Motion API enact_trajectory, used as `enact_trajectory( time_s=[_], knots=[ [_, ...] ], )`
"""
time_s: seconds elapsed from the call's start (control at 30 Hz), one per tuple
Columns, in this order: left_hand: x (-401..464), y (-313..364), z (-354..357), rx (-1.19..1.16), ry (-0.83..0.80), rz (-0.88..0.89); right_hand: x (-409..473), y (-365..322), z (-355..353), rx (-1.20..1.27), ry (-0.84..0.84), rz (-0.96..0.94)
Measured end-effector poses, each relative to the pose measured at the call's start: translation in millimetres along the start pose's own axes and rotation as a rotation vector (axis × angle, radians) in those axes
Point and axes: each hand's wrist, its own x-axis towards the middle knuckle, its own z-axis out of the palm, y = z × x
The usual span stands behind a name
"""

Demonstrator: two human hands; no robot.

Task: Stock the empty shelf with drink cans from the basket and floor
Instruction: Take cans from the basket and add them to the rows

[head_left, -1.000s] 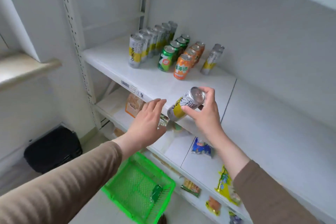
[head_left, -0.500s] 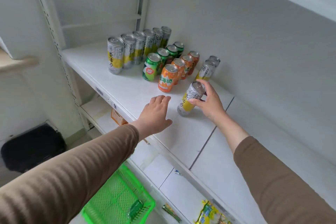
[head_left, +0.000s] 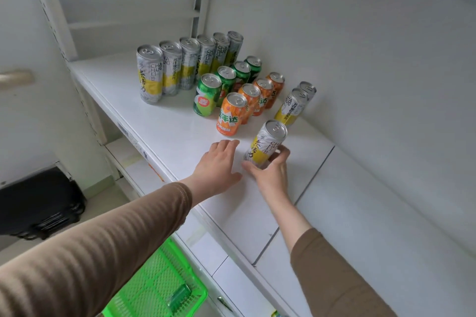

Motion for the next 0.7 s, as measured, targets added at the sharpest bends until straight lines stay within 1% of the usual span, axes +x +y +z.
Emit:
enact_trajectory(
  time_s=[0.07,0.1,0.4,0.7],
  knots=[
    [6,1,4,-0.002,-0.005,0.006,1,4,11,-0.027,0.084,0.024],
    [9,2,4,-0.003,-0.013,0.009,6,5,12,-0.030,0.098,0.024],
    [43,14,10,0.024,-0.011,0.013,75,2,5,-0.114,0.127,0.014],
    [42,10,13,0.034,-0.020,0.028,93,-2,5,-0.118,0.180,0.063]
  ],
)
